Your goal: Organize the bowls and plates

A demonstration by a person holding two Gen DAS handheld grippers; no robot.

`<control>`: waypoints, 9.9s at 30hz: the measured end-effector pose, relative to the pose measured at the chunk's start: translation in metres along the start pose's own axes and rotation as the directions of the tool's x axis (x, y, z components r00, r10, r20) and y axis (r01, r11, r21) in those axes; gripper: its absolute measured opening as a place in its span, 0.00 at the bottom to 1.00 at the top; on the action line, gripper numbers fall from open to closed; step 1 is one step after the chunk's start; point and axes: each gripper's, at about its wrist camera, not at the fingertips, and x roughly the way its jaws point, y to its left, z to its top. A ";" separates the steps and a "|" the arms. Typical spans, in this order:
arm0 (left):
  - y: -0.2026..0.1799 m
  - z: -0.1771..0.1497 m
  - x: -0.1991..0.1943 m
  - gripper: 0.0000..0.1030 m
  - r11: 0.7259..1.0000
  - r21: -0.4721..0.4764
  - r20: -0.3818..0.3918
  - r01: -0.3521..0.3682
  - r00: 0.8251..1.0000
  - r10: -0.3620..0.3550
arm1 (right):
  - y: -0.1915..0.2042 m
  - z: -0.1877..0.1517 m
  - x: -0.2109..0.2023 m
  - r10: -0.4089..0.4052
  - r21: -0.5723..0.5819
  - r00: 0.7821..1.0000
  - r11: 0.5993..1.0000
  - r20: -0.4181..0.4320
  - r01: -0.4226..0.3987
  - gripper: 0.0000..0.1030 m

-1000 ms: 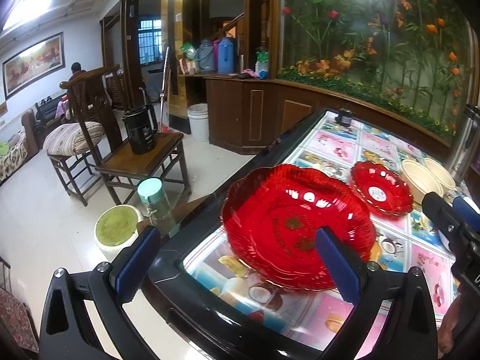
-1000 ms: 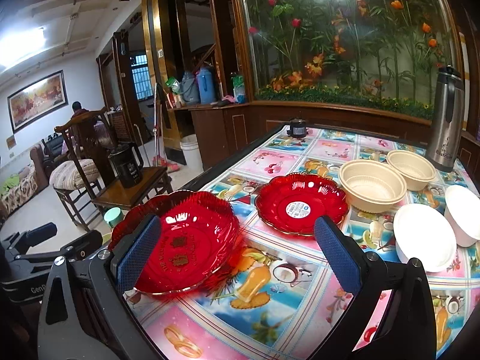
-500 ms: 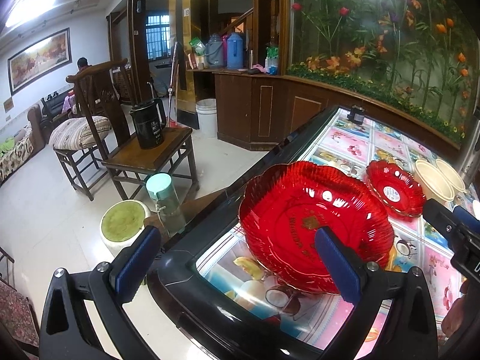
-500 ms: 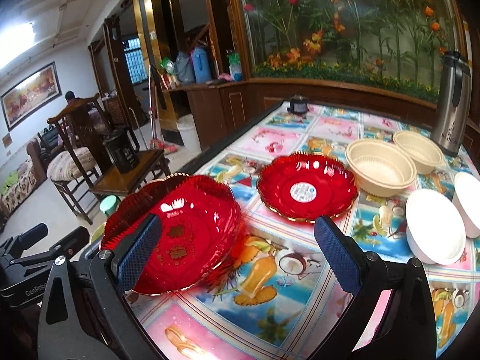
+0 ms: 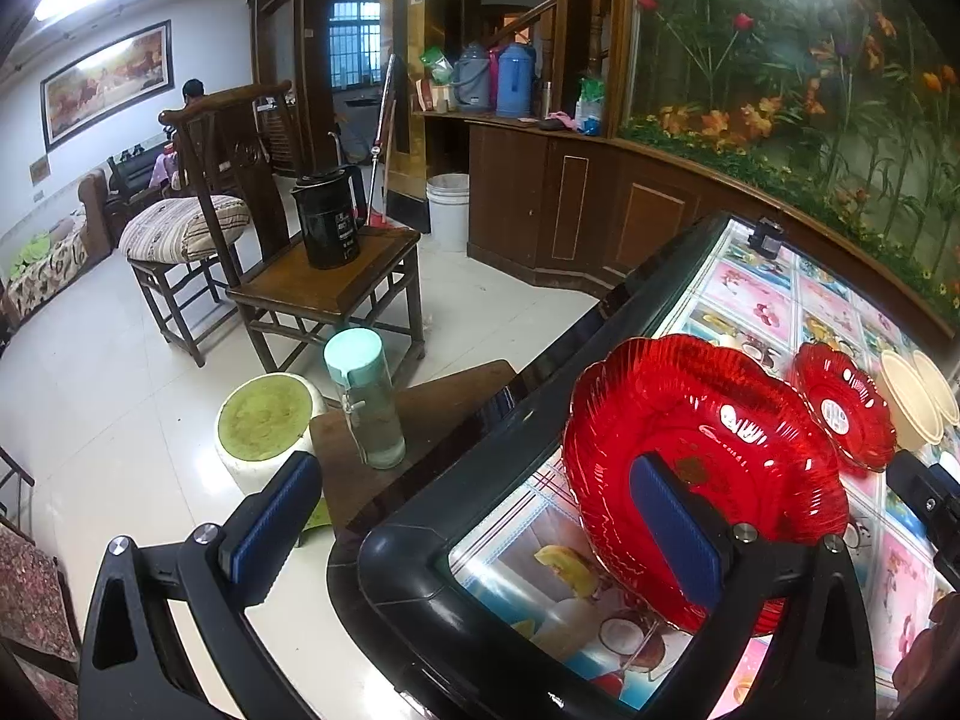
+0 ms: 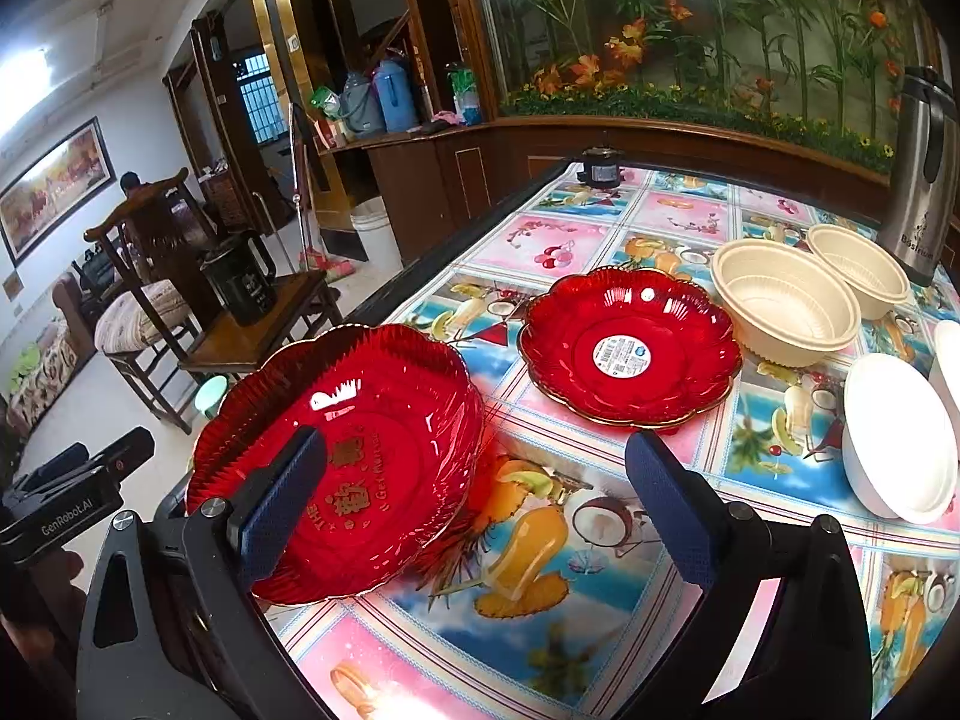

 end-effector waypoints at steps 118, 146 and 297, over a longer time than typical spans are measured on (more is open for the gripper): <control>-0.089 -0.013 -0.058 0.78 0.907 0.261 -0.048 0.329 0.943 -0.329 | -0.167 0.011 0.067 -0.028 0.495 0.992 0.864 -0.124 0.086 0.46; -0.195 0.048 0.104 0.76 0.863 -0.307 -0.380 0.400 0.780 -0.497 | -0.189 0.006 0.094 0.067 0.561 0.995 0.828 -0.078 -0.012 0.32; -0.014 -0.008 0.013 0.51 0.983 0.151 -0.186 0.106 0.979 -0.077 | 0.058 -0.048 0.037 0.151 -0.040 0.983 0.987 -0.103 -0.156 0.21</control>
